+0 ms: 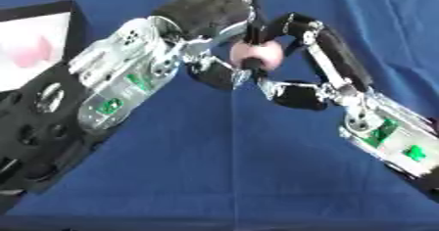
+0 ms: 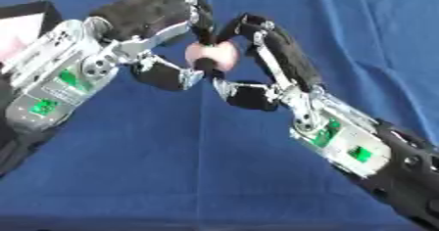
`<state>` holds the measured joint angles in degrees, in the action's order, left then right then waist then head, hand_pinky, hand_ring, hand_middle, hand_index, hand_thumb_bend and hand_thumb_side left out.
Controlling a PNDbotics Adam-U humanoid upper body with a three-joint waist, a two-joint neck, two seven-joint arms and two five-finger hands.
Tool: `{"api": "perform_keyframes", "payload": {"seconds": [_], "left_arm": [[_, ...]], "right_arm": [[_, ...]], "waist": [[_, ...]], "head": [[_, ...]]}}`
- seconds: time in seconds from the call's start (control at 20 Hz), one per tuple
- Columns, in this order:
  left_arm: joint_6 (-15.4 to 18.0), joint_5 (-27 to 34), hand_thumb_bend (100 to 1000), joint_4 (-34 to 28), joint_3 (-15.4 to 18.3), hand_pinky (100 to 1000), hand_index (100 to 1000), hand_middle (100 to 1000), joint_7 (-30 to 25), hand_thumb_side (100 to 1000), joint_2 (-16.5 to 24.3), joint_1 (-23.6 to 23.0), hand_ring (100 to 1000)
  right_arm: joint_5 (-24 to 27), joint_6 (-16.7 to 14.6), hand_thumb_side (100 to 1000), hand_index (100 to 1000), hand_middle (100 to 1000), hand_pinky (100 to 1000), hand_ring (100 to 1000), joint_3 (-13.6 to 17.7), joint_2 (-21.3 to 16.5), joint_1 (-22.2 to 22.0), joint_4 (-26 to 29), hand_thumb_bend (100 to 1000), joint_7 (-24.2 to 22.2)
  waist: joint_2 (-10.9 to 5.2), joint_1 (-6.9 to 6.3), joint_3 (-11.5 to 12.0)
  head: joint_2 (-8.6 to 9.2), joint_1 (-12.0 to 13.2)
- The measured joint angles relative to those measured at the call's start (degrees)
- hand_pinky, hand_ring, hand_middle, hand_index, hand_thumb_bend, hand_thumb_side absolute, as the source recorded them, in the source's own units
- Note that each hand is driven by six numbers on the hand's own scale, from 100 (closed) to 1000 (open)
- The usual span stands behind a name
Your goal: Pick up the objects with one hand, pass them to the other hand, and then place them into the box on the other side of the table.
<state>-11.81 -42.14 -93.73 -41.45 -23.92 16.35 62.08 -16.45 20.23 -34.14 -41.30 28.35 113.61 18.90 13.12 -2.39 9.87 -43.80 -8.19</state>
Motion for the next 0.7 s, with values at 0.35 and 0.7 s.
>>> {"api": "perform_keyframes", "payload": {"seconds": [0.35,0.7], "left_arm": [[-0.4,-0.1,159,-0.8,0.6,745,395,483,-0.2,129,2.0,0.0,613],[-2.6,2.4,100,-2.0,2.5,793,398,487,-1.0,150,5.1,-0.5,612]], "right_arm": [[-1.5,2.1,344,838,788,603,845,0.4,-0.1,-0.8,0.1,149,-1.7],[-1.6,4.0,317,836,788,605,843,1.7,-0.9,-2.1,0.1,165,-1.1]], "waist": [[-0.01,0.20,0.1],[-0.03,0.18,0.3]], "head": [[0.00,0.0],[0.00,0.2]]}}
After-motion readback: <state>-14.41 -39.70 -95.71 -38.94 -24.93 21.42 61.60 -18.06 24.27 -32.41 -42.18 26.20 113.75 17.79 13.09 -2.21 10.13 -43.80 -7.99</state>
